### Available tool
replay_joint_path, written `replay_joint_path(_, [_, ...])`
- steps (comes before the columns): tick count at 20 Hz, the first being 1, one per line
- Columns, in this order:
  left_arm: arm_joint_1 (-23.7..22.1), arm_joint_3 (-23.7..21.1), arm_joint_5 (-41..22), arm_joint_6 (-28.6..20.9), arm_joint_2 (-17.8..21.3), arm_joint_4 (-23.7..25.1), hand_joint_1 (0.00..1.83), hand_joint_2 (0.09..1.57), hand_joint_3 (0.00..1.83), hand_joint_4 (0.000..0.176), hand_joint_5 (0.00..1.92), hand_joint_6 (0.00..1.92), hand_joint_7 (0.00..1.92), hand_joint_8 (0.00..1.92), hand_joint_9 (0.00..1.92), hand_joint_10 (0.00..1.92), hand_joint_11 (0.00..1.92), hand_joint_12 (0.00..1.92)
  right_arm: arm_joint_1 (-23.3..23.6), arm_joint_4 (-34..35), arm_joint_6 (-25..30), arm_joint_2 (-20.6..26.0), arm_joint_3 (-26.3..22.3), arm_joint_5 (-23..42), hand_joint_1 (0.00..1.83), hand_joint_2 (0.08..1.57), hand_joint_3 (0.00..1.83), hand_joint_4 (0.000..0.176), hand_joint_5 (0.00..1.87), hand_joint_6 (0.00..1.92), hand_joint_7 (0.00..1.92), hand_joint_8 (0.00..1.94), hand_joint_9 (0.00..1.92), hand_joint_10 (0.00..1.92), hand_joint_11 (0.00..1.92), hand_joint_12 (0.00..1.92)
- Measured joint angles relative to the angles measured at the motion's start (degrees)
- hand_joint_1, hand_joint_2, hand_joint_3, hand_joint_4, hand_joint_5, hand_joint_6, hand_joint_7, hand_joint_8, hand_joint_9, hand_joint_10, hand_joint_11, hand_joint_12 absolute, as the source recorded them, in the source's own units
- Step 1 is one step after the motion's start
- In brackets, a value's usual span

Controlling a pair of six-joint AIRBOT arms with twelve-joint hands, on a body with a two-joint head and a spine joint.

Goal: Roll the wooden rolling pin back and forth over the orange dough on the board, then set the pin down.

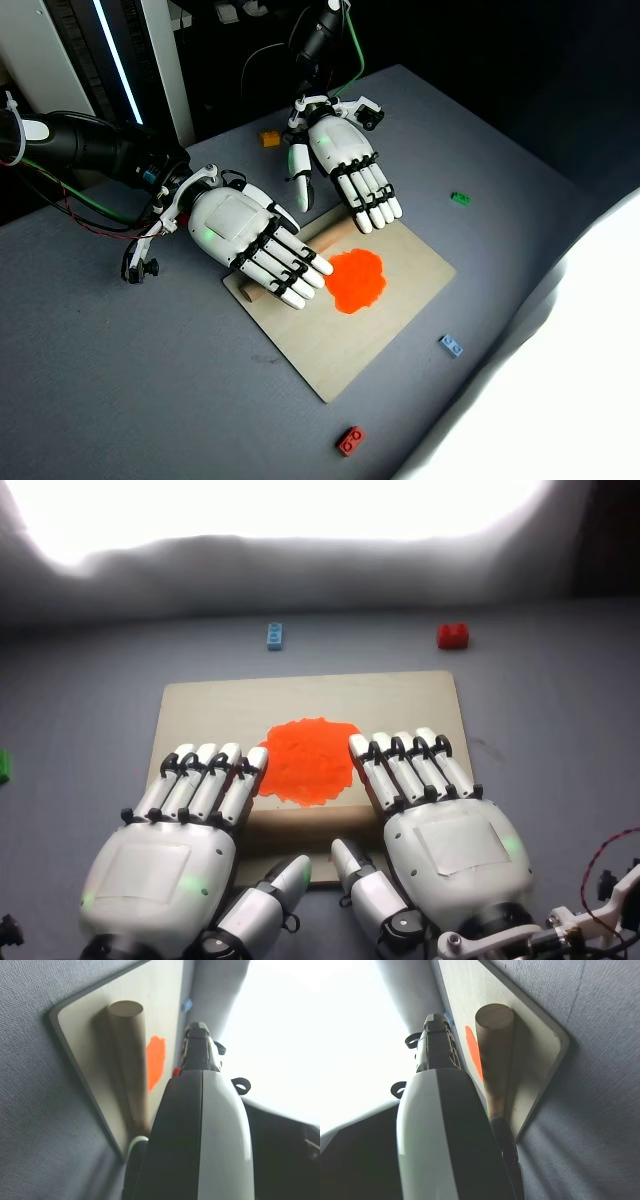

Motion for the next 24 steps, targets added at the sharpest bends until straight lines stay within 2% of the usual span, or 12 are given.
replay_joint_path(11, [1.73,2.93,0.35,0.15,-0.76,-0.72,0.00,1.39,0.00,0.000,0.00,0.00,0.00,0.00,0.00,0.00,0.00,0.00,0.00,-0.11,0.04,-1.20,2.45,-0.57,0.00,1.56,0.01,0.000,0.06,0.02,0.07,0.01,0.06,0.01,0.01,0.01])
replay_joint_path(22, [0.59,6.29,1.46,-2.25,-2.78,-1.90,0.00,1.37,0.00,0.000,0.00,0.00,0.00,0.00,0.00,0.00,0.00,0.00,-0.26,-0.02,0.15,-1.68,3.10,-1.22,0.00,1.56,0.01,0.000,0.11,0.03,0.09,0.01,0.07,0.01,0.05,0.03])
replay_joint_path(24, [0.15,6.56,1.60,-2.51,-2.93,-2.56,0.00,1.37,0.00,0.000,0.00,0.00,0.00,0.00,0.00,0.00,0.00,0.00,-0.24,-0.33,0.17,-1.84,3.28,-1.22,0.00,1.56,0.00,0.000,0.15,0.01,0.13,0.01,0.10,0.00,0.00,0.30])
